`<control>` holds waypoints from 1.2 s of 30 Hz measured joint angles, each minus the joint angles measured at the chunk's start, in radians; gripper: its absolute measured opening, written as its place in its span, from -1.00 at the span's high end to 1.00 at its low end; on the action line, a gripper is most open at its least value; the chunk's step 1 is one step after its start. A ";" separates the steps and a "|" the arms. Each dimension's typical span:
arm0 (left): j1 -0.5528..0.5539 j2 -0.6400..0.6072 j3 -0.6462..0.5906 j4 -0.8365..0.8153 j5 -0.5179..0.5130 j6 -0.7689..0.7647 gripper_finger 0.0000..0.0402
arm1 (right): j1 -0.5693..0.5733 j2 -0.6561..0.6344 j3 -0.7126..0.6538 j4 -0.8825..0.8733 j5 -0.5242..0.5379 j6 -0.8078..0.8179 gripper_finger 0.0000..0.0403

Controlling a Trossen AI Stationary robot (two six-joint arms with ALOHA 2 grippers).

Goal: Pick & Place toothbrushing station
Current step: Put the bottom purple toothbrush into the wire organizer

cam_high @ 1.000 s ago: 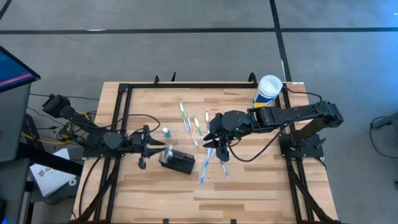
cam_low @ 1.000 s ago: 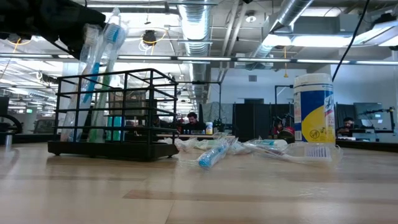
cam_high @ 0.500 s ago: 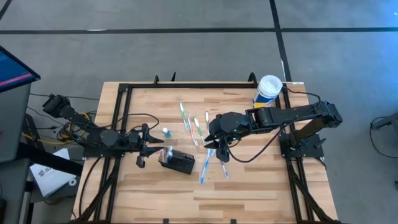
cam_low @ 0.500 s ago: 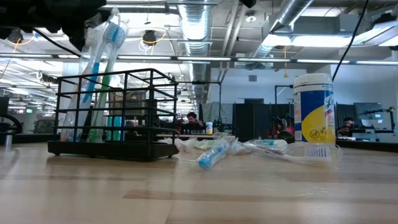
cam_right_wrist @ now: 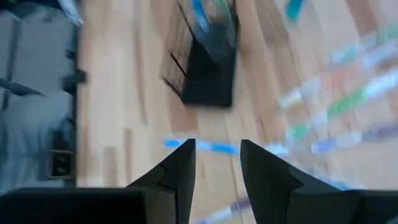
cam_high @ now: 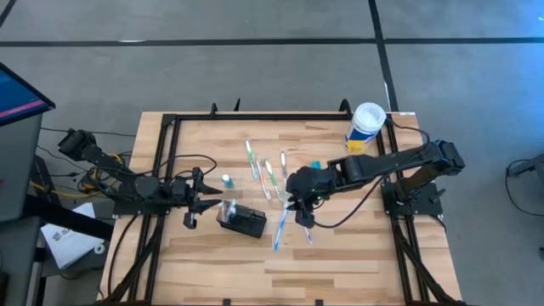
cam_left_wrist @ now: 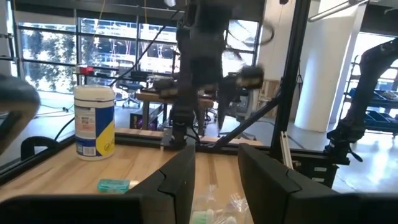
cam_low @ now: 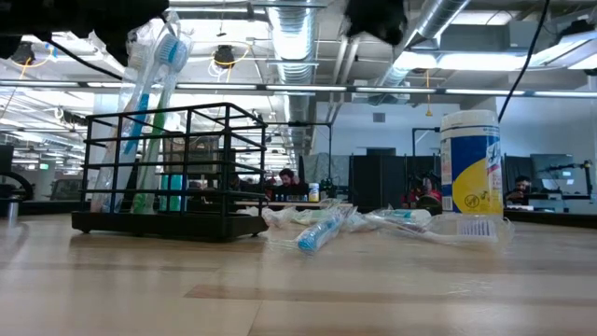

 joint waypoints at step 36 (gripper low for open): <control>0.000 0.000 0.000 0.014 0.000 0.000 0.44 | 0.214 0.176 -0.275 0.078 0.099 0.623 0.42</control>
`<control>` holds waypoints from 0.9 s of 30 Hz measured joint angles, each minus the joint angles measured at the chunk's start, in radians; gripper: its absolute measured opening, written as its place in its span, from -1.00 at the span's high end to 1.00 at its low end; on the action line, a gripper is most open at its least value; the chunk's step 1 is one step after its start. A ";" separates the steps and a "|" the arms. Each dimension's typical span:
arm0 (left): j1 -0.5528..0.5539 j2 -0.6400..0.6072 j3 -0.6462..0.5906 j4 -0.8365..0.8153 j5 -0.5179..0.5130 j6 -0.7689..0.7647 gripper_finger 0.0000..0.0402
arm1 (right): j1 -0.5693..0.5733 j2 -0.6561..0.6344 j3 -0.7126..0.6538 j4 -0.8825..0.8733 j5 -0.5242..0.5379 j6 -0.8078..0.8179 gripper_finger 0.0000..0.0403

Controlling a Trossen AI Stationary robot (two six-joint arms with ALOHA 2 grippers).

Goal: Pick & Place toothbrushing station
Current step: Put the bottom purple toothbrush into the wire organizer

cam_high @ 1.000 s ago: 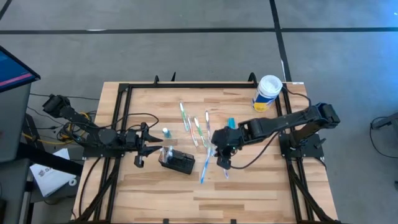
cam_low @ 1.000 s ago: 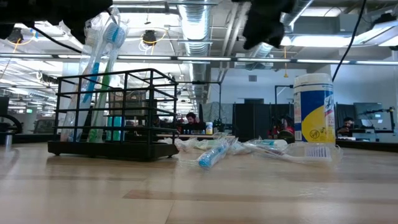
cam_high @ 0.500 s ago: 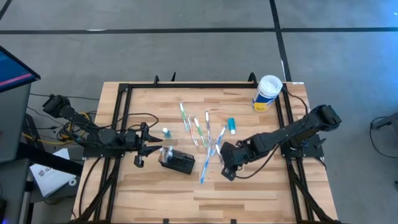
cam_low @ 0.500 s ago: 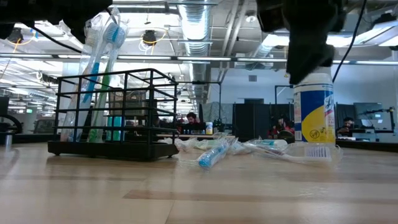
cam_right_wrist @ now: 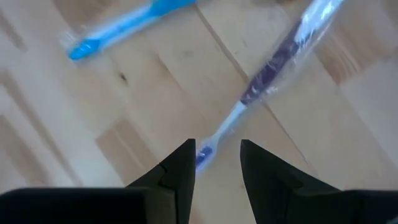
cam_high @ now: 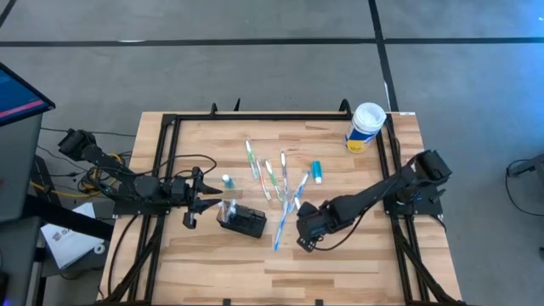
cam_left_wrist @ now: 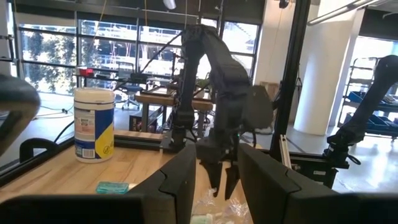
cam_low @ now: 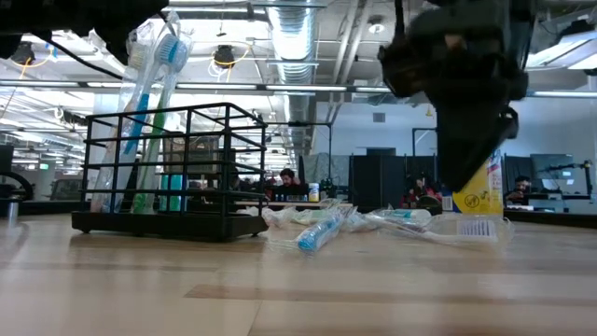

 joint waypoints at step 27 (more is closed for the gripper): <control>0.000 0.002 0.000 -0.001 0.000 0.007 0.44 | 0.018 0.046 0.001 0.023 0.008 0.079 0.42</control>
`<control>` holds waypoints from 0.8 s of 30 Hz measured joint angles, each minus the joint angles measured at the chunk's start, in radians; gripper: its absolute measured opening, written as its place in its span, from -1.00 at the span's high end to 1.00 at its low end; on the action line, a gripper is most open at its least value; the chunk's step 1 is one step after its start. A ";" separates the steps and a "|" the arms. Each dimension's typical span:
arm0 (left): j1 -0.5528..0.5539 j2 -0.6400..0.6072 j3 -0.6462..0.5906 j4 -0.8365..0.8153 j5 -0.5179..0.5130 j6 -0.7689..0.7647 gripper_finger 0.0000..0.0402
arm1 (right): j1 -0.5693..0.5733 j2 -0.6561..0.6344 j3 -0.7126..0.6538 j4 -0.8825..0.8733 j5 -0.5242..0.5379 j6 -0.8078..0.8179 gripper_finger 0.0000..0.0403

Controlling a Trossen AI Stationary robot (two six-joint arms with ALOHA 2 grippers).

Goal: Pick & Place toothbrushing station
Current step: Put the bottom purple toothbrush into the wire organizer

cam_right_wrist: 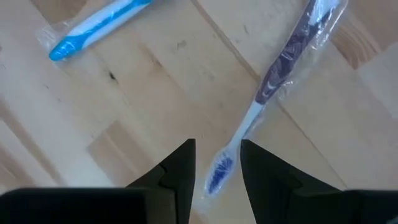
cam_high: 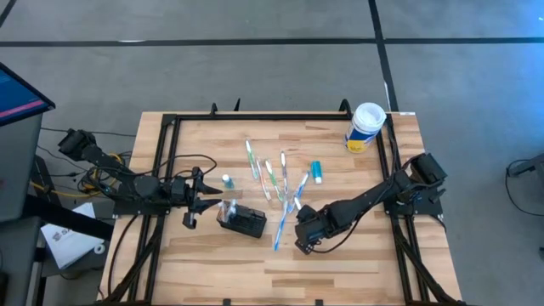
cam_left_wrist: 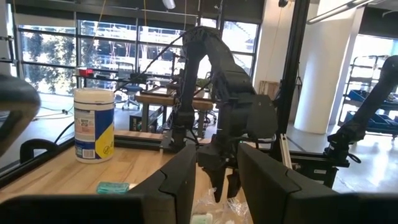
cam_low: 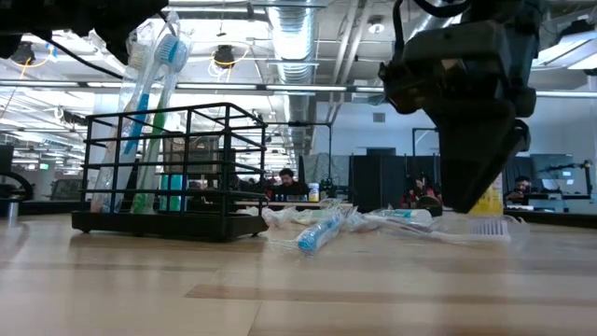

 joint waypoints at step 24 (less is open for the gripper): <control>0.000 0.000 0.000 0.000 0.000 0.000 0.44 | 0.043 0.001 0.000 -0.016 0.006 0.049 0.42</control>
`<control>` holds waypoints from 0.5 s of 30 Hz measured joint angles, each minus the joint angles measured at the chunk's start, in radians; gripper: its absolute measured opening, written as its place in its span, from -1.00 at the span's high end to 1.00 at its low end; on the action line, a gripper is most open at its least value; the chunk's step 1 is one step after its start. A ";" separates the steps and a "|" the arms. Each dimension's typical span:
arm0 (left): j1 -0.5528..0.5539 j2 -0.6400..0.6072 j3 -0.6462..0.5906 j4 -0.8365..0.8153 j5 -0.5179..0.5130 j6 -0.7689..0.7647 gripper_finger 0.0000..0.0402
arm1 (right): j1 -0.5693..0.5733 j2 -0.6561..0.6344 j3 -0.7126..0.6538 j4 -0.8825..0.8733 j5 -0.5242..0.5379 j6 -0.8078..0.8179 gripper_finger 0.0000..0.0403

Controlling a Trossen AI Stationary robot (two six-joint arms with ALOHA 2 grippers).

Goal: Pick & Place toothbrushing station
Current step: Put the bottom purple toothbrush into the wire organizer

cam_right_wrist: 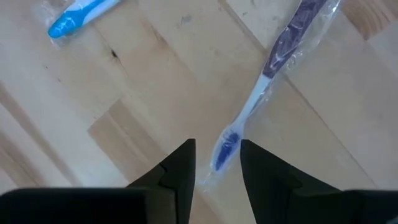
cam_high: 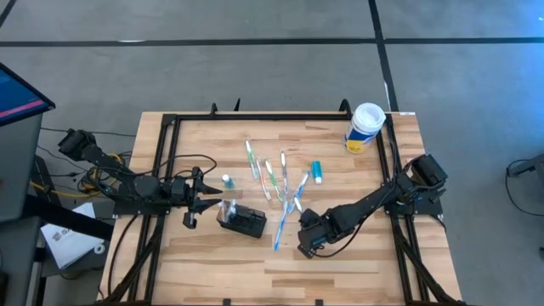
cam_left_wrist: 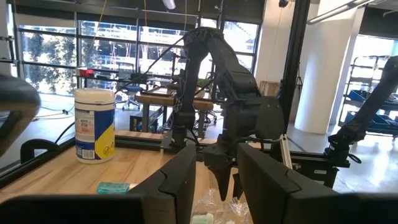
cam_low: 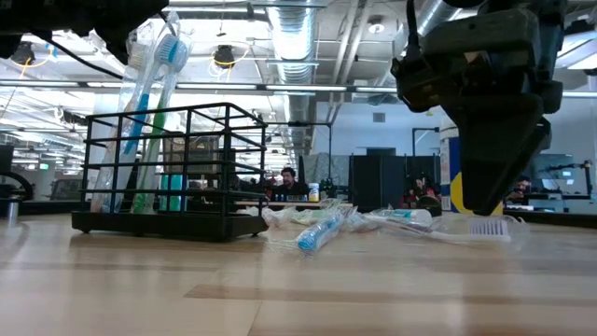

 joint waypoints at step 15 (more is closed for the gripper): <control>0.000 0.000 0.000 0.000 0.000 0.000 0.44 | 0.010 0.082 0.002 0.020 -0.015 -0.009 0.42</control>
